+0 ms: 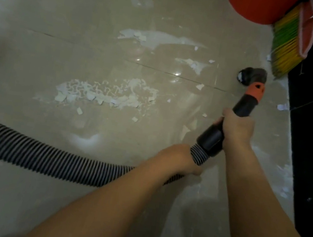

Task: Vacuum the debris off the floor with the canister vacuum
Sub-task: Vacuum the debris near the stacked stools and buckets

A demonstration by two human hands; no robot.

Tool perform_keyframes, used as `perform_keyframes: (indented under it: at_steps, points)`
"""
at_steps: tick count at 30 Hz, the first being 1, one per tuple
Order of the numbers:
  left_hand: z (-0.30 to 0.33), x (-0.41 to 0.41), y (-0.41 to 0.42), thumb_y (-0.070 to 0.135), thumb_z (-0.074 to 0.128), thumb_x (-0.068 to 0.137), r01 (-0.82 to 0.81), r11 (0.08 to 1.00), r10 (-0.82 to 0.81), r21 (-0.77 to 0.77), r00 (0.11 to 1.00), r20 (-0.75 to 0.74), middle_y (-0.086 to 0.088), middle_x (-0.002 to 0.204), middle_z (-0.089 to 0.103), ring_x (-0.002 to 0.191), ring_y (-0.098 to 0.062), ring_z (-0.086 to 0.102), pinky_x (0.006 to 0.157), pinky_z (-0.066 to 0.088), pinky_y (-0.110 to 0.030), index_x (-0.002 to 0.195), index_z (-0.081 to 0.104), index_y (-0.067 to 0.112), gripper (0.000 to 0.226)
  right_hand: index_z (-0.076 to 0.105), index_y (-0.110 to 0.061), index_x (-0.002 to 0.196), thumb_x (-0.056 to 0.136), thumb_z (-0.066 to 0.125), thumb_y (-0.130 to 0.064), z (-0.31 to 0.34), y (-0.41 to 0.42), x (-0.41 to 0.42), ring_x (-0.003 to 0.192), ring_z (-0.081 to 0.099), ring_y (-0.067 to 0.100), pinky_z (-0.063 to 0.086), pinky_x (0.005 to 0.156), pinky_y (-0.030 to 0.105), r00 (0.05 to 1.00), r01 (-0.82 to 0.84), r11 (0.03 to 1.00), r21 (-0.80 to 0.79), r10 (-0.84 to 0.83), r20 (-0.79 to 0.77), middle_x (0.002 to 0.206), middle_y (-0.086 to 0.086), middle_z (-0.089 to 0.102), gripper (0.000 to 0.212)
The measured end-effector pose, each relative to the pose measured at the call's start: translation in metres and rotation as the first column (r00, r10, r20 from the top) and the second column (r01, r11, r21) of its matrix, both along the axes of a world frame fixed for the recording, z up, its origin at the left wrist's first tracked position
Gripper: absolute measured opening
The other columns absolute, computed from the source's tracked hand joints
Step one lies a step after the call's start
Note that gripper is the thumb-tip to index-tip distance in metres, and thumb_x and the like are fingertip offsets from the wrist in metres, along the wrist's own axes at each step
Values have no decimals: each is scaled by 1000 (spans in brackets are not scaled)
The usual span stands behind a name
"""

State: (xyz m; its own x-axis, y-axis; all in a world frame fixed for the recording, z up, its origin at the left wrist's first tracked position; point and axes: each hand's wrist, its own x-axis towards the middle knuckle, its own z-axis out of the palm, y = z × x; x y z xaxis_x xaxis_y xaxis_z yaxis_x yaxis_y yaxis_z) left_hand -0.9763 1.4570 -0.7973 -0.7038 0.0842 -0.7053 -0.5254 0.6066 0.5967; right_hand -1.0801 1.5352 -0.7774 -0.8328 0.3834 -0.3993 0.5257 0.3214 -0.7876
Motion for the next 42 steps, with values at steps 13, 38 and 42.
perform_keyframes:
  at_steps: [13, 38, 42]
  points:
    - [16, 50, -8, 29, 66, 77, -133, 991, 133, 16, 988, -80, -6, 91, 63, 82, -25, 64, 68, 50, -31, 93, 52, 20, 23, 52, -8, 80, 81, 61, -6, 19, -19, 33, 39, 54, 14, 47, 47, 27, 984, -173, 967, -189, 178, 10, 58, 7, 56, 9]
    - [28, 89, -98, 26, 70, 79, 243, 970, -226, -23, 932, 283, -2, 88, 63, 84, -21, 64, 80, 53, -31, 96, 60, 16, 22, 56, 0, 101, 78, 62, -10, -4, -73, 109, 41, 58, 13, 48, 45, 23, 987, -130, 932, -339, 154, 44, 61, 8, 61, 26]
    - [32, 70, -78, 29, 69, 79, 117, 989, -112, -96, 992, 56, -5, 89, 61, 81, -24, 61, 75, 50, -30, 95, 58, 16, 23, 60, -2, 90, 71, 65, -16, -4, -55, 73, 60, 63, 27, 59, 67, 45, 1000, -23, 954, -299, 26, 4, 70, 12, 64, 24]
